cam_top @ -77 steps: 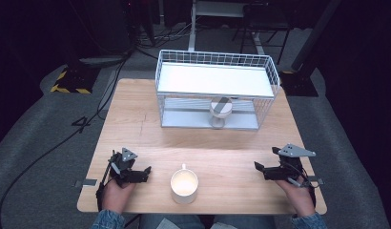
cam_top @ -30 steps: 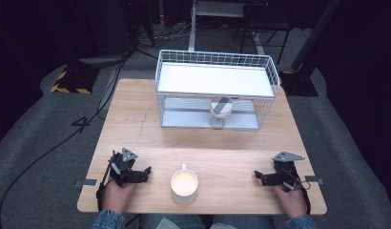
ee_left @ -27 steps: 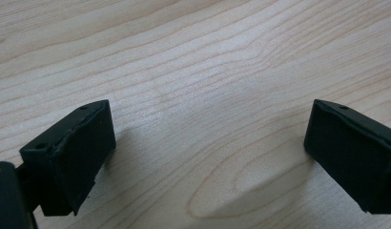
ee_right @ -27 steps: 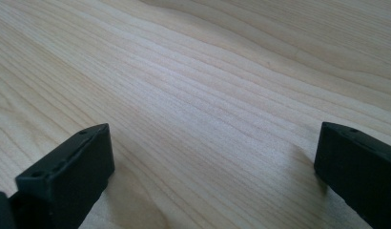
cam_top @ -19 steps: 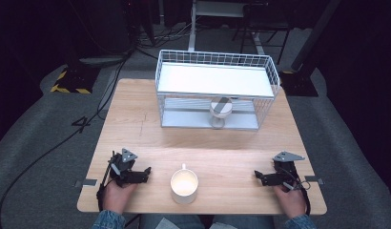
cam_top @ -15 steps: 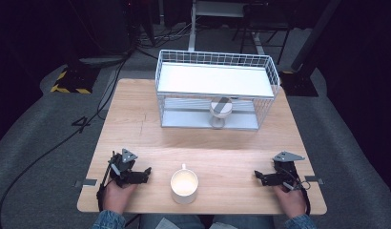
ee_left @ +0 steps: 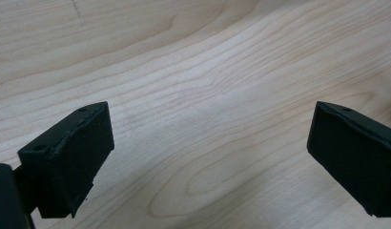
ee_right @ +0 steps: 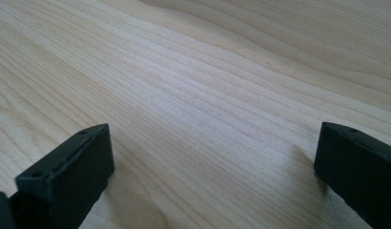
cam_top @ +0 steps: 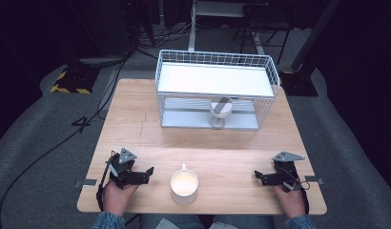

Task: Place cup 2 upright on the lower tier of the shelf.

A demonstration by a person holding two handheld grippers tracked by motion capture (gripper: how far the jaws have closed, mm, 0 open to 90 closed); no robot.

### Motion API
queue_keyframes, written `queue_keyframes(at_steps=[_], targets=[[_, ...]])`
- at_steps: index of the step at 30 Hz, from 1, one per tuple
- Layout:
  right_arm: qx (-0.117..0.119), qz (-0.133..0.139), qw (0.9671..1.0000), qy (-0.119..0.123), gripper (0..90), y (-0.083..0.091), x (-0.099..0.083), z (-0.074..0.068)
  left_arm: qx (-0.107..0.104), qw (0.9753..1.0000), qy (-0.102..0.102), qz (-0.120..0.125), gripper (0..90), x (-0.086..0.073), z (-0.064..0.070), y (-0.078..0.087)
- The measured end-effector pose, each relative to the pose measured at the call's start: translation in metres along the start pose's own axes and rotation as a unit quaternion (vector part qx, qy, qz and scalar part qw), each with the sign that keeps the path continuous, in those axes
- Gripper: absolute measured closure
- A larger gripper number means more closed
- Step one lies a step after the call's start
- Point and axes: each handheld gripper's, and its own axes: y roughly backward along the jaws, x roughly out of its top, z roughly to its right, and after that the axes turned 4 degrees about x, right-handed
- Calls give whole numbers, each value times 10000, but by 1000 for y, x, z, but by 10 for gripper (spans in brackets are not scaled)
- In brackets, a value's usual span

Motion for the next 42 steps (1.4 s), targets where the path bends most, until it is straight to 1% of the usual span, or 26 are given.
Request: queue_keyframes(at_steps=[2, 4, 7, 8, 9, 10, 11, 13, 16, 20, 24, 25, 27, 28, 29, 30, 31, 32, 34, 35, 36, 37, 38, 40, 41, 42], targets=[[0, -2, 10000, -1, 0, 0, 0, 0, -26, 9999, -69, 125, 26, 4, 6, 7], [1, -1, 10000, -1, 0, 0, 0, 0, -54, 9998, -75, 148, 26, 5, 8, 9], [0, -1, 10000, 0, 0, 0, 0, 0, -101, 9995, -215, 207, 26, 8, 15, 15], [-8, 0, 10000, -8, 0, 0, 0, 0, -130, 9994, -191, 268, 26, 8, 18, 17], [-14, 3, 10000, -22, 0, 0, 0, 0, -232, 9991, -153, 321, 26, 10, 20, 21], [-14, 3, 10000, -22, 0, 0, 0, 0, -232, 9991, -153, 321, 25, 10, 20, 21], [-15, 2, 10000, -25, 0, 0, 0, -1, -311, 9988, -122, 371, 25, 10, 21, 23], [-16, 3, 10000, -25, 0, 0, 0, -1, -450, 9977, 6, 509, 27, 11, 23, 30], [-16, 3, 10000, -28, 0, 0, 0, -1, -472, 9972, 18, 587, 28, 11, 26, 33], [-17, 3, 10000, -26, 0, 0, 0, -1, -531, 9965, -74, 639, 28, 12, 35, 40], [-12, 3, 10000, -26, 0, 0, 0, -1, -600, 9958, -98, 681, 28, 12, 41, 44], [-16, 3, 10000, -25, 0, 0, 0, -1, -653, 9951, -134, 729, 27, 13, 45, 47], [-15, 2, 10000, -25, 0, 0, 0, -1, -673, 9948, -160, 751, 27, 13, 48, 49], [-17, 2, 10000, -28, 0, 0, 0, -1, -736, 9936, -273, 807, 27, 13, 55, 50], [-17, 2, 10000, -28, 0, 0, 0, -1, -736, 9936, -273, 807, 26, 13, 55, 50], [-15, 2, 10000, -25, 0, 0, 0, -1, -805, 9926, -345, 846, 26, 13, 62, 50], [-16, 3, 10000, -27, 0, 0, 0, -1, -855, 9919, -370, 858, 25, 14, 65, 51], [-16, 3, 10000, -28, 0, 0, 0, -1, -855, 9919, -370, 858, 24, 14, 65, 51], [-17, 3, 10000, -27, 0, 0, 0, -1, -945, 9906, -407, 903, 24, 14, 71, 52], [-16, 2, 10000, -27, 0, 0, 0, -1, -1053, 9892, -441, 915, 21, 14, 78, 53], [-16, 2, 10000, -27, 0, 0, 0, -1, -1053, 9892, -441, 915, 20, 14, 78, 53], [-16, 3, 10000, -27, 0, 0, 0, -1, -1122, 9879, -541, 919, 18, 15, 85, 53], [-16, 3, 10000, -27, 0, 0, 0, -1, -1122, 9879, -541, 919, 18, 15, 85, 53], [-16, 3, 10000, -28, 0, 0, 0, -1, -1193, 9867, -611, 923, 16, 15, 91, 53], [-16, 3, 10000, -26, 0, 0, 0, -1, -1265, 9855, -644, 929, 11, 15, 97, 52], [-16, 3, 10000, -26, 0, 0, 0, -1, -1265, 9855, -644, 929, 6, 15, 97, 52]])
